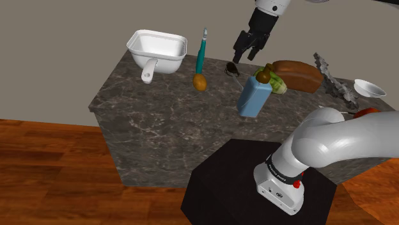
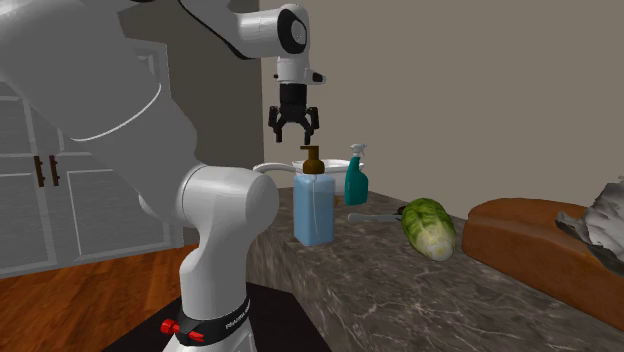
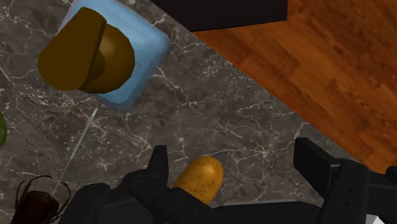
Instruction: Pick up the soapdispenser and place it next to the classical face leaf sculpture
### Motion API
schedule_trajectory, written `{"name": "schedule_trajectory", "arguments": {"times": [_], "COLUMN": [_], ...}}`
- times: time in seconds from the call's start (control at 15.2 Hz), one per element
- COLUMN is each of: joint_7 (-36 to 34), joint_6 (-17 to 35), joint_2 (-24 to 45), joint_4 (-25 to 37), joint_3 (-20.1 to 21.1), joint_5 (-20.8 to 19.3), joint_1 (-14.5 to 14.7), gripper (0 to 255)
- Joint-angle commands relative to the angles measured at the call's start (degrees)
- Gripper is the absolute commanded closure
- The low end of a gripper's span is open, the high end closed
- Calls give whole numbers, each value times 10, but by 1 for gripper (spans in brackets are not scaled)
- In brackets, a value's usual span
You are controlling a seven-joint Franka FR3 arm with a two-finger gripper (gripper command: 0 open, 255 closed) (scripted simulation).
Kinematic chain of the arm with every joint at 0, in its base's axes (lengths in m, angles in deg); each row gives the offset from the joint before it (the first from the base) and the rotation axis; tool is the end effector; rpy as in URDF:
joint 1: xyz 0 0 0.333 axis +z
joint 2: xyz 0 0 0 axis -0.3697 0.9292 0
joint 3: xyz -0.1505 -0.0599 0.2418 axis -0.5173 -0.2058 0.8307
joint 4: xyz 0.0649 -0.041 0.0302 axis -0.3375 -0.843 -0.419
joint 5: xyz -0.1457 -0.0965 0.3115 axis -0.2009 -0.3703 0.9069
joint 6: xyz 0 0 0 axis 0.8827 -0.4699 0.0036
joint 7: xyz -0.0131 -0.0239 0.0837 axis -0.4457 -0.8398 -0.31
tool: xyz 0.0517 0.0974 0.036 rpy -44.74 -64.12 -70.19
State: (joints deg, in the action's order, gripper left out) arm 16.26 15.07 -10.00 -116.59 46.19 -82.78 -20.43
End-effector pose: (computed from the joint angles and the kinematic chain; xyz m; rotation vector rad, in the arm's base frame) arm 0.3071 -0.0073 0.5506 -3.0755 0.0991 -0.1167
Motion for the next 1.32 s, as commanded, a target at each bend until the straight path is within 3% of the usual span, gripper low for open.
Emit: {"name": "schedule_trajectory", "arguments": {"times": [0.0,0.59,1.25], "joint_7": [0,48,46], "joint_6": [0,-97,-45], "joint_2": [0,-68,-83], "joint_4": [0,4,-62], "joint_3": [0,-43,-50], "joint_5": [0,-95,-102], "joint_1": [0,-56,-59], "gripper": [0,0,0]}}
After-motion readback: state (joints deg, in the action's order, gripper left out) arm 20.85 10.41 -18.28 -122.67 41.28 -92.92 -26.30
